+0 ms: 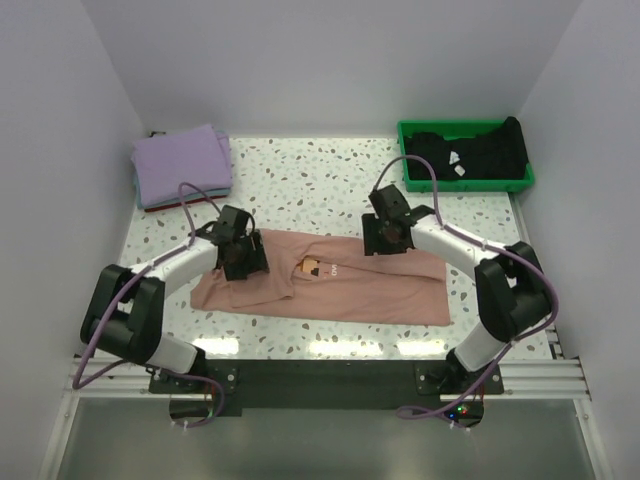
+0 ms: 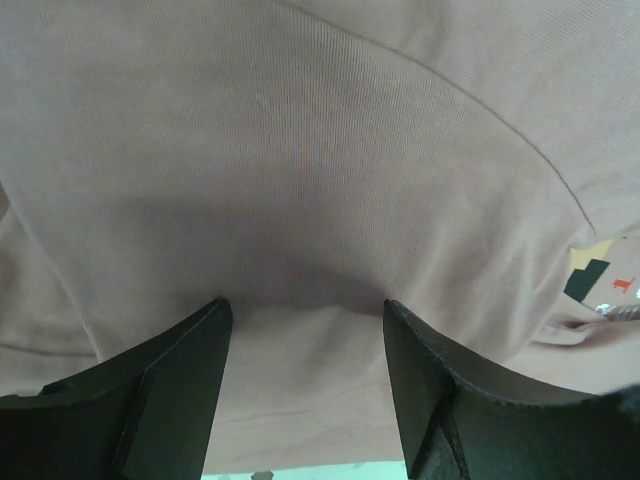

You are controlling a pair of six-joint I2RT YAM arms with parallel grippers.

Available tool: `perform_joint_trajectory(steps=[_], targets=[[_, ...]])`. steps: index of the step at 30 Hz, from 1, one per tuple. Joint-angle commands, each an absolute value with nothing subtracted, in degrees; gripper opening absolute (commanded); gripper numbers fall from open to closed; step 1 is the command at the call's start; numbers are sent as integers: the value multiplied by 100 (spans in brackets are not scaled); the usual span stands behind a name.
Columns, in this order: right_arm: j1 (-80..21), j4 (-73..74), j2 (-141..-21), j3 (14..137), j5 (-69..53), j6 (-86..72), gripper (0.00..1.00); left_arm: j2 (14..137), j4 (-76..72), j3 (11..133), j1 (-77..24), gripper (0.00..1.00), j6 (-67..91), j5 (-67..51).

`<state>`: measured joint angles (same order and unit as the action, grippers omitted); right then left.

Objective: Fold and stack the t-shirts
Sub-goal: Fold the tshirt

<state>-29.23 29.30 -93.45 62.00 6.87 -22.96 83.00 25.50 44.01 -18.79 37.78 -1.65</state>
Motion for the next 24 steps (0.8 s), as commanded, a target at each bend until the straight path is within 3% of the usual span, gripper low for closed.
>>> perform_joint_trajectory(steps=[1,14,24], targets=[[-2646,2532,-9422,5951,580,-2118,57,8534,2101,4500,-1890,67,3533,-149],[-2575,2741,-9809,5239,545,-2478,55,9403,2013,4781,-1890,67,3182,-18],[-2575,3410,-9317,4790,571,-2874,55,10721,2153,6055,-1916,67,2681,62]])
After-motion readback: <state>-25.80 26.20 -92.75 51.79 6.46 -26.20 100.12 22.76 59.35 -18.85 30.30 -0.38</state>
